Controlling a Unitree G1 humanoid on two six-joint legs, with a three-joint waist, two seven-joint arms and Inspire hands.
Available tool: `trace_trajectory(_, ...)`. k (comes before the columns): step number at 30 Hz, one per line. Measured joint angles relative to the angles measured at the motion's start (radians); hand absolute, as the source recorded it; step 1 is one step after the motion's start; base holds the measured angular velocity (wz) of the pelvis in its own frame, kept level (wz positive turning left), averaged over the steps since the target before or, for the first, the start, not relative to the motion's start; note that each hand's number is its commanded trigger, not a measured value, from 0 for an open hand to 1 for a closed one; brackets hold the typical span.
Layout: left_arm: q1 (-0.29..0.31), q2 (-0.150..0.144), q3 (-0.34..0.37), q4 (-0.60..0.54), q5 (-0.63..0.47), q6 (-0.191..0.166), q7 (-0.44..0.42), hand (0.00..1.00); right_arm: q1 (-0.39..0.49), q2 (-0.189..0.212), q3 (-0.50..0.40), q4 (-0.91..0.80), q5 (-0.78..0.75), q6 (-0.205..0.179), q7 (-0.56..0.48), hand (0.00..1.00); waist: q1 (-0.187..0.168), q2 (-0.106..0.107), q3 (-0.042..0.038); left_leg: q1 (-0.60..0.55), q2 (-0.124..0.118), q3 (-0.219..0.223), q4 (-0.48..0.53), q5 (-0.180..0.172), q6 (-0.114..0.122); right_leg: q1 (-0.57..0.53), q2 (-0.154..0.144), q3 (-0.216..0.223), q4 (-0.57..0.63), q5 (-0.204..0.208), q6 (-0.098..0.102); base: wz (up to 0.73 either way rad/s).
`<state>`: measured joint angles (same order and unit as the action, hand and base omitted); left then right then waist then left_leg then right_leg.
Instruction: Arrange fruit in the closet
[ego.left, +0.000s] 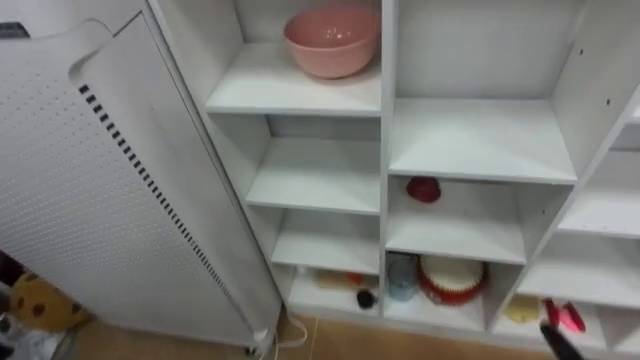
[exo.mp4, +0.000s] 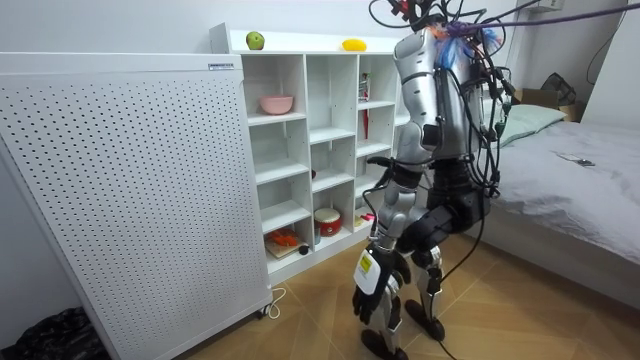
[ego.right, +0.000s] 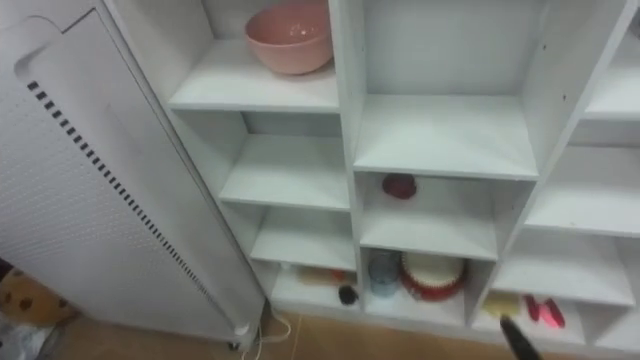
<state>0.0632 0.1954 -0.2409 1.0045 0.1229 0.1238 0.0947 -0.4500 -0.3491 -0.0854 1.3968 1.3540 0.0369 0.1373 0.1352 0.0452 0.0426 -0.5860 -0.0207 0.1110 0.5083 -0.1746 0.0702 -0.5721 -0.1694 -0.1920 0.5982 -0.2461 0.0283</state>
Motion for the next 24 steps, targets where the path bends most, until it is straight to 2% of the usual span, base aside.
trace_trajectory(2, -0.007, 0.006, 0.045, 0.015, 0.000, -0.002, 0.002, 0.00, 0.026, 0.000, 0.044, 0.043, -0.111, 0.013, 0.015, 0.00, -0.020, -0.011, 0.0006, 0.052, 0.003, -0.002, -0.045, 0.011, -0.006, 0.052, 0.010, -0.007, -0.047, 0.014, -0.006, -0.07)
trace_trajectory(5, -0.025, 0.018, 0.082, 0.031, -0.001, -0.017, 0.009, 0.00, 0.077, 0.000, 0.105, 0.050, -0.233, 0.031, 0.031, 0.00, -0.026, -0.029, 0.0010, 0.111, 0.009, -0.006, -0.080, 0.017, -0.016, 0.123, 0.024, -0.029, -0.100, 0.023, -0.014, 0.00)
trace_trajectory(7, -0.030, 0.018, 0.084, 0.038, -0.001, -0.022, 0.011, 0.00, 0.108, 0.000, 0.128, 0.052, -0.282, 0.043, 0.047, 0.00, -0.029, -0.035, -0.0014, 0.154, 0.016, -0.009, -0.095, 0.016, -0.020, 0.176, 0.035, -0.036, -0.135, 0.027, -0.015, 0.06)
trace_trajectory(8, -0.029, 0.018, 0.085, 0.037, 0.001, -0.022, 0.011, 0.00, 0.133, 0.000, 0.142, 0.052, -0.320, 0.051, 0.065, 0.00, -0.034, -0.039, -0.0059, 0.181, 0.024, -0.019, -0.106, 0.012, -0.025, 0.213, 0.044, -0.041, -0.162, 0.030, -0.015, 0.08)
trace_trajectory(11, -0.026, 0.019, 0.114, 0.035, 0.047, -0.020, 0.012, 0.00, 0.178, 0.017, 0.146, 0.049, -0.437, 0.074, 0.078, 0.00, -0.051, -0.056, -0.0206, 0.245, 0.023, -0.034, -0.144, 0.012, -0.032, 0.300, 0.057, -0.071, -0.226, 0.038, -0.015, 0.17)
trace_trajectory(15, -0.003, 0.016, 0.153, 0.031, 0.113, -0.023, 0.012, 0.00, 0.253, 0.039, 0.150, 0.048, -0.499, 0.079, 0.118, 0.00, -0.075, -0.083, -0.0322, 0.360, 0.024, -0.035, -0.200, 0.008, -0.040, 0.424, 0.075, -0.079, -0.310, 0.046, -0.011, 0.08)
trace_trajectory(16, 0.008, 0.017, 0.176, 0.031, 0.128, -0.022, 0.013, 0.00, 0.285, 0.043, 0.149, 0.046, -0.506, 0.088, 0.134, 0.00, -0.074, -0.096, -0.0419, 0.403, 0.023, -0.032, -0.221, 0.007, -0.043, 0.464, 0.077, -0.079, -0.335, 0.047, -0.009, 0.00)
trace_trajectory(20, 0.061, 0.015, 0.258, 0.032, 0.196, -0.022, 0.015, 0.00, 0.371, 0.055, 0.127, 0.037, -0.587, 0.094, 0.158, 0.00, -0.092, -0.113, -0.0417, 0.514, 0.025, -0.030, -0.257, -0.003, -0.056, 0.591, 0.091, -0.082, -0.410, 0.049, -0.006, -0.05)
trace_trajectory(24, 0.078, 0.008, 0.318, 0.029, 0.200, -0.021, 0.033, 0.00, 0.433, 0.074, 0.121, 0.034, -0.659, 0.094, 0.160, 0.00, -0.111, -0.119, -0.0419, 0.560, 0.026, -0.030, -0.279, -0.013, -0.061, 0.638, 0.098, -0.083, -0.432, 0.050, -0.006, -0.04)
